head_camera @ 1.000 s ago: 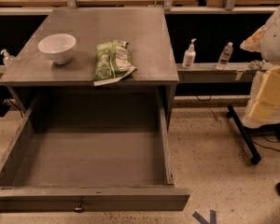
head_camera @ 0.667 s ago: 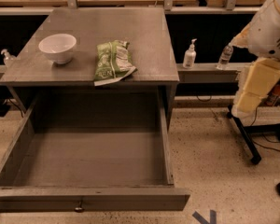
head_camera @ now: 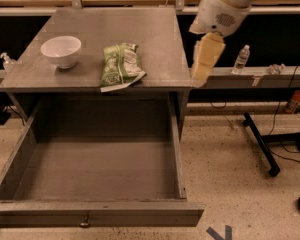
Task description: Place green jalapeno chip bag into top drawer
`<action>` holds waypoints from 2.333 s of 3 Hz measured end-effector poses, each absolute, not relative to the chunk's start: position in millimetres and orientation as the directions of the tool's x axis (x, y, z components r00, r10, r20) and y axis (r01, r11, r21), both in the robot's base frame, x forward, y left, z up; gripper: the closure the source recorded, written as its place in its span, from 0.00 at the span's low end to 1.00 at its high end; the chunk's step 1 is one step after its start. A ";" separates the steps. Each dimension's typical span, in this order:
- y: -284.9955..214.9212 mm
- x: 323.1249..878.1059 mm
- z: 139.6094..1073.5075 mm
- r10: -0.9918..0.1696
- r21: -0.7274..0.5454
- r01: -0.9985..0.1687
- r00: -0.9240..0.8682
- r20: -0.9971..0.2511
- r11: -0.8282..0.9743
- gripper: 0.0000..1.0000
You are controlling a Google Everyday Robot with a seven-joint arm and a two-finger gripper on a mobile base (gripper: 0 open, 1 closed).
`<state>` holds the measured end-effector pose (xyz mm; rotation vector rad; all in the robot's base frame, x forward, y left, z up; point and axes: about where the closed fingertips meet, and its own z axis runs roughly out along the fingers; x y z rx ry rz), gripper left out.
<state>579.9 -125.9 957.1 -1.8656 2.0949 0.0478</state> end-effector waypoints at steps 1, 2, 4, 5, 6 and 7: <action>-80.2 622.1 973.1 -0.947 -0.242 -0.966 -0.014 -0.320 0.096 0.00; -79.2 623.4 970.9 -0.947 -0.241 -0.966 -0.014 -0.321 0.096 0.00; -19.4 665.4 967.4 -0.904 -0.270 -0.962 0.089 -0.417 0.030 0.00; 30.7 699.8 957.9 -0.861 -0.282 -0.959 0.135 -0.490 0.011 0.00; 64.0 727.2 930.5 -0.836 -0.253 -0.965 0.084 -0.543 0.068 0.00; 73.5 739.8 899.3 -0.837 -0.194 -0.969 -0.024 -0.546 0.154 0.00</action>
Offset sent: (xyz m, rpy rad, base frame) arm 0.0398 0.0433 0.0070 0.0405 -0.0308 0.0572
